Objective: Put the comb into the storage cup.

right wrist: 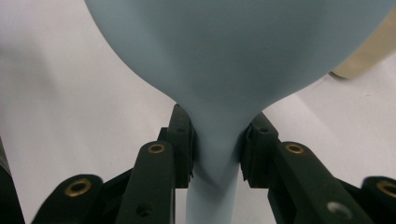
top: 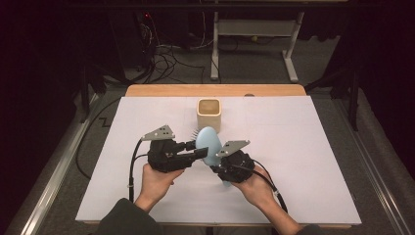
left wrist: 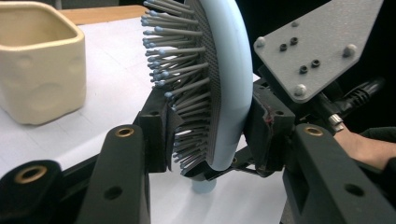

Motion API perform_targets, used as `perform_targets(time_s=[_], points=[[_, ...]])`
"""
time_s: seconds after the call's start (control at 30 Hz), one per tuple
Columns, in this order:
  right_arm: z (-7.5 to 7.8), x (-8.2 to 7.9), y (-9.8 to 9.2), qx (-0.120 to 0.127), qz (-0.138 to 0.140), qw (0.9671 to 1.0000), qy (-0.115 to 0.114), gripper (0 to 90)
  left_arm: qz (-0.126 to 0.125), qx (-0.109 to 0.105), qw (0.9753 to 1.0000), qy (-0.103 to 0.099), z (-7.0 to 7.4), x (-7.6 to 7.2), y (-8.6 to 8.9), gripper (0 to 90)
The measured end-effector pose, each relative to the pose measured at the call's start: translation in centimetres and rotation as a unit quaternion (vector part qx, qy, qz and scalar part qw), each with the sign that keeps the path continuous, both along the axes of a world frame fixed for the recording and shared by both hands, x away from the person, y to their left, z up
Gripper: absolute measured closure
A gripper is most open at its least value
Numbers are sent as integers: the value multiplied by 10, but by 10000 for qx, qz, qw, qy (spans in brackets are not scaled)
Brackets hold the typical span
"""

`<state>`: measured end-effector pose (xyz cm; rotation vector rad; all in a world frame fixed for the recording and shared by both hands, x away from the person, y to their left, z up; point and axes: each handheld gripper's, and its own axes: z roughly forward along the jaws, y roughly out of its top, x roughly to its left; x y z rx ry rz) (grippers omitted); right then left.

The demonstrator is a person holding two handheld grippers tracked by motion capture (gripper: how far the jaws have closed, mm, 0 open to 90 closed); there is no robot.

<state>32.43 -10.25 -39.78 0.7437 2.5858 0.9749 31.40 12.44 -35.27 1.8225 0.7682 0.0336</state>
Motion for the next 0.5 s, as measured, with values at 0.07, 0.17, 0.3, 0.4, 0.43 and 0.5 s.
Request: perform_targets(time_s=[0.07, 0.17, 0.3, 0.4, 0.43, 0.5], points=[[0, 1, 0, 32, -9, 10000, 19, 702, -12, 34, 10000, -41, 1, -1, -1, 570], [0, 2, 1, 82, 19, 10000, 23, 701, -13, 78, 9999, -93, 4, -1, -2, 575], [1, 3, 1, 197, 17, 9998, 52, 700, -17, 131, 9998, -162, 7, -2, -2, 580], [1, 4, 1, 256, 16, 9997, 49, 696, -14, 142, 9997, -202, 9, -2, -2, 582], [1, 5, 1, 290, 15, 9996, 67, 694, -11, 142, 9997, -206, 9, -2, -2, 583], [2, 6, 0, 338, 20, 9994, 78, 688, 3, 153, 9996, -220, 9, -2, -2, 584]])
